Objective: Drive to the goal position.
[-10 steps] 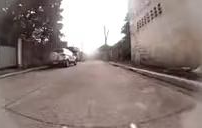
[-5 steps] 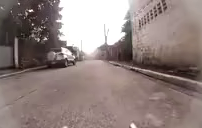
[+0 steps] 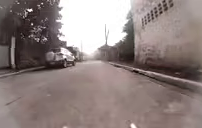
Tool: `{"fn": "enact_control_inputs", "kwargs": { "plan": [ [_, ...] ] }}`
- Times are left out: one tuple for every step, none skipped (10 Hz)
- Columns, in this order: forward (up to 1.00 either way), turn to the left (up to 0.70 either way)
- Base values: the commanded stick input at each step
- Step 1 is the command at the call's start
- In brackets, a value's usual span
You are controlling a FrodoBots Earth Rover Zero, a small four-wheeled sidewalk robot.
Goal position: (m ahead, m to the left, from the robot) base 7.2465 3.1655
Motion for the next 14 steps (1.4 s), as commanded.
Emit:
{"fn": "enact_control_inputs", "kwargs": {
  "plan": [
    [0.70,0.01],
    [0.70,0.01],
    [0.70,0.01],
    [0.70,0.01],
    [0.70,0.01],
    [0.70,0.01],
    [0.70,0.01],
    [0.70,0.01],
    [0.70,0.01],
    [0.70,0.01],
    [0.70,0.01],
    [0.70,0.01],
    [0.70,0.01],
    [0.70,0.01]
  ]
}}
